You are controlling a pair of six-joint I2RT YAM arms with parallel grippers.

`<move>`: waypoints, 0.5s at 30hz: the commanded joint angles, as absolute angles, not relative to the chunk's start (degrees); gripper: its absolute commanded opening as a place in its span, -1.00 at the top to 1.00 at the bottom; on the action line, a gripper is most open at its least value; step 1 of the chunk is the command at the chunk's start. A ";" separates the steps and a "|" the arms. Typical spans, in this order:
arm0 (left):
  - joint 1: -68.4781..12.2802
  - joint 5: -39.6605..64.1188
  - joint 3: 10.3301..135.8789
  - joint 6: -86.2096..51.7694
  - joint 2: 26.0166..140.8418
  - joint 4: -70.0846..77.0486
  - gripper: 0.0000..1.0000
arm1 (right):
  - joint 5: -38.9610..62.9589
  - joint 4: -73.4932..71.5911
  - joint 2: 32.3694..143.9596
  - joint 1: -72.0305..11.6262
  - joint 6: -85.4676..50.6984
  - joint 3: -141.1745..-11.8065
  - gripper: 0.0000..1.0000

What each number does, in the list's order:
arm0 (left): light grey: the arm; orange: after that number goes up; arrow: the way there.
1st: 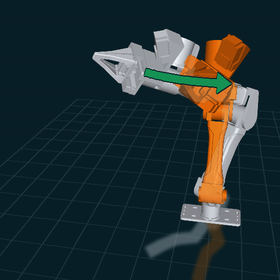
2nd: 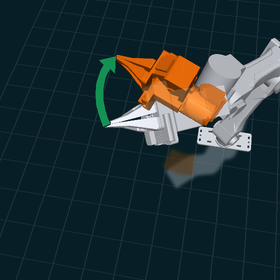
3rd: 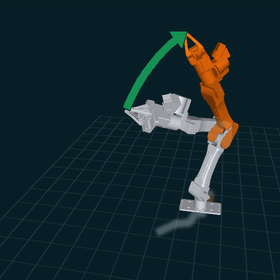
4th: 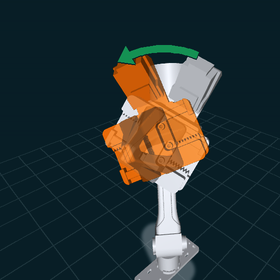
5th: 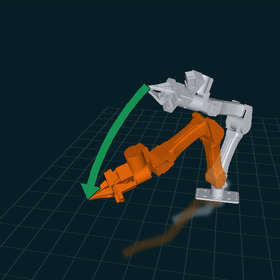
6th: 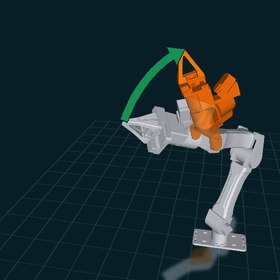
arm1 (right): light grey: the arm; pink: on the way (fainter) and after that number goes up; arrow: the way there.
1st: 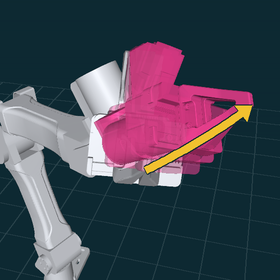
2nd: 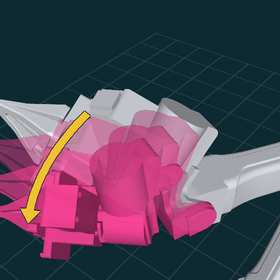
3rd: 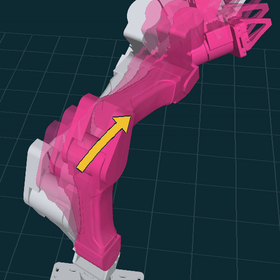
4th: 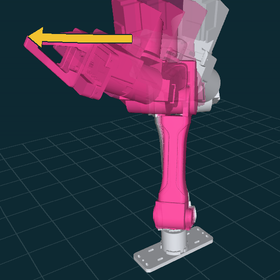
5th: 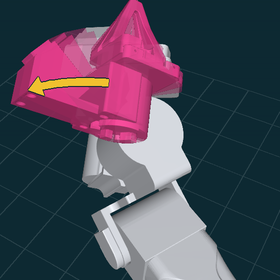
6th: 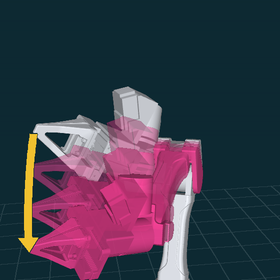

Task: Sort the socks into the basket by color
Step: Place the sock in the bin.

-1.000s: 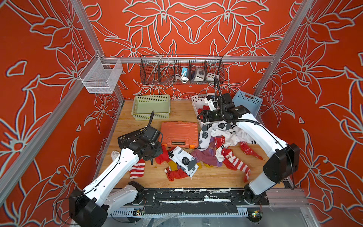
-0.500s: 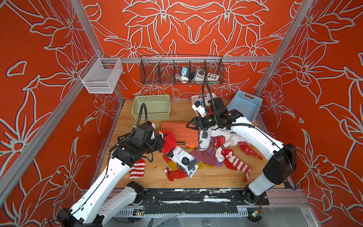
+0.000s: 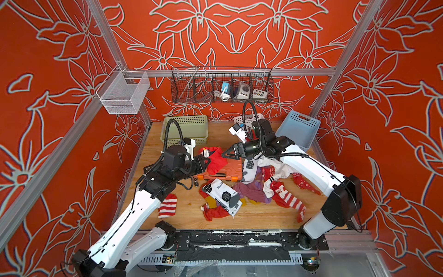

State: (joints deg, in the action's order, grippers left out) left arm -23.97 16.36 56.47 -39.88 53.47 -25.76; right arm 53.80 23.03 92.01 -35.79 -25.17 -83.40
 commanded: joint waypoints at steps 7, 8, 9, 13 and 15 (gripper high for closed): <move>-24.16 19.89 58.43 -40.96 54.61 -20.48 1.00 | 56.07 18.86 91.49 -36.91 -27.57 -83.56 -0.21; -24.17 19.98 58.60 -40.82 54.80 -20.47 1.00 | 55.93 18.80 91.42 -36.96 -27.67 -83.54 0.01; -24.17 20.09 58.62 -40.72 54.97 -20.57 1.00 | 55.59 18.84 91.41 -36.91 -27.69 -83.60 0.24; -24.17 20.15 58.56 -40.52 55.43 -21.07 1.00 | 54.49 19.48 91.03 -36.91 -27.16 -83.88 0.97; -24.17 19.92 58.58 -40.39 55.62 -21.59 0.95 | 53.74 20.06 90.80 -36.89 -26.83 -84.10 1.00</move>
